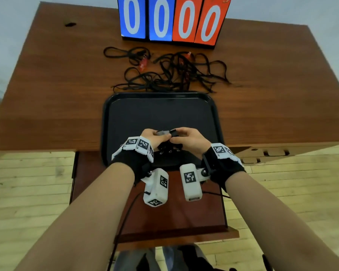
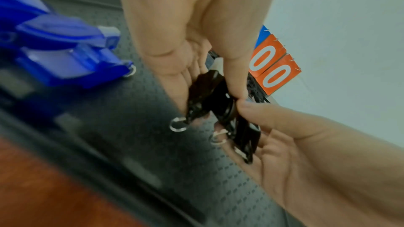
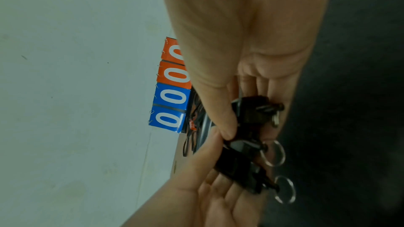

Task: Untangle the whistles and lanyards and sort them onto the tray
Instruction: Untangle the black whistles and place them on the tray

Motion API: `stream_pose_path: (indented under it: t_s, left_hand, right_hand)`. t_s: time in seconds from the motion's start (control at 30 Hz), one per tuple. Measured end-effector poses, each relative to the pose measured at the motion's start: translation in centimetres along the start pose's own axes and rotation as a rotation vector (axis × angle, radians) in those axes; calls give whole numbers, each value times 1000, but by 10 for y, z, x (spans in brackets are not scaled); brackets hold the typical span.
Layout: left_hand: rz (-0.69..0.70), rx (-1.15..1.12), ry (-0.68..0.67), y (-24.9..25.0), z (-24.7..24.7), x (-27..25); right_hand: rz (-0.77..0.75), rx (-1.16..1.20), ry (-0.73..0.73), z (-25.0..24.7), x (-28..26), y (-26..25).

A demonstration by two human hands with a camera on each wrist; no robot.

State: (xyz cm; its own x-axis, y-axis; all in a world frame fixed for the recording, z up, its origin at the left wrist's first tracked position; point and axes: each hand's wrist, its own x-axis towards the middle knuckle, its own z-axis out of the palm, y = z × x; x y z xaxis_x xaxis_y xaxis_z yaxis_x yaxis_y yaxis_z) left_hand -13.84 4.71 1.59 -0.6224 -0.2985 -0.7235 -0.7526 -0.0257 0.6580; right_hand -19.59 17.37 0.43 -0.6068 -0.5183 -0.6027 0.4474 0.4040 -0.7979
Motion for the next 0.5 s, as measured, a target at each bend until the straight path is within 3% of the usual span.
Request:
stream_pose_path:
  t_s: [0.23,0.5]
  left_hand:
    - [72,127,61,-22,3,-10]
    - [138,349,166,-23,0,-15]
  right_hand:
    - [-14,-123,65,8,-15,28]
    - [-65,-316,201,26,-14,25]
